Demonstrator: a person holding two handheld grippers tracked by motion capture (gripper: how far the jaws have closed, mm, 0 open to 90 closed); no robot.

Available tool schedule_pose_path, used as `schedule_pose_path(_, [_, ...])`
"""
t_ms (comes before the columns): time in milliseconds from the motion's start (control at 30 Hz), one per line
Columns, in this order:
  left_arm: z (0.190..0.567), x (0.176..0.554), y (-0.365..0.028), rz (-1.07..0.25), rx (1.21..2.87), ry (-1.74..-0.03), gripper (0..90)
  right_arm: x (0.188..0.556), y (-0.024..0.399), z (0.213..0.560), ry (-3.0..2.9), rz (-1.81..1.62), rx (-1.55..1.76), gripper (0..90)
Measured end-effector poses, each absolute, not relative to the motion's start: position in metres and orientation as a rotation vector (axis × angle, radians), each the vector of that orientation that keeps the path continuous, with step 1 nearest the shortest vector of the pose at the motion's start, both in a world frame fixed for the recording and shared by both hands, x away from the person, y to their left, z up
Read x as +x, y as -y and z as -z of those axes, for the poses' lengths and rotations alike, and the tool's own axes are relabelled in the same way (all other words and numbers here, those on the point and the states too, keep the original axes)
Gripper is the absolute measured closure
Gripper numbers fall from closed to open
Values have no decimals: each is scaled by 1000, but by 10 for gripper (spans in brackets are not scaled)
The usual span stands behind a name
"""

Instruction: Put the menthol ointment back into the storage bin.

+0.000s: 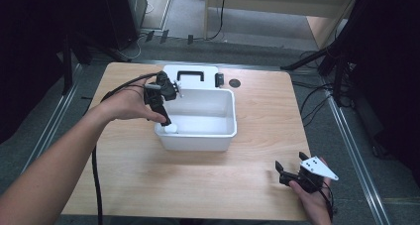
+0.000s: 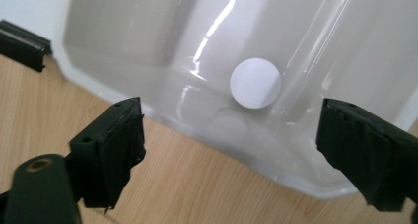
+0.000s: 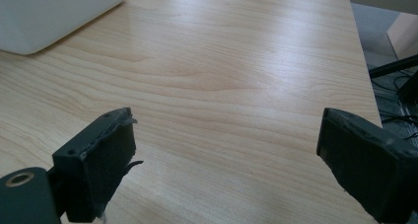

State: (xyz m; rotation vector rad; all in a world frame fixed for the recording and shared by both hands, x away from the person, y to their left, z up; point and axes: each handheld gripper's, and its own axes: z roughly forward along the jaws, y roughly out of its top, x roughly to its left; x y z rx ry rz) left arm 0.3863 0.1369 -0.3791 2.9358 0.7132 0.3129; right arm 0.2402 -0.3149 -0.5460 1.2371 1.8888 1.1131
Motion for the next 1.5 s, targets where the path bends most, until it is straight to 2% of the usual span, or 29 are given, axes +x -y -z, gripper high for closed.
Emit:
schedule_pose_path(267, [372,382,-158,-360,2901,-809,0,240,315,546,-1889,-1111,1239,80])
schedule_pose_path(533, [373,373,-183,-393,2861,-879,0,240,315,546,-1891,-1108,1242,80])
schedule_pose_path(867, [397,359,-205,-421,2829,-971,0,241,315,546,-1890,-1103,1244,80])
schedule_pose_path(1133, [419,349,-222,-421,2723,-1088,0,241,315,546,-1889,-1102,1246,80])
schedule_pose_path(1500, [456,329,-253,-449,2493,-1249,0,241,314,546,-1888,-1101,1247,80])
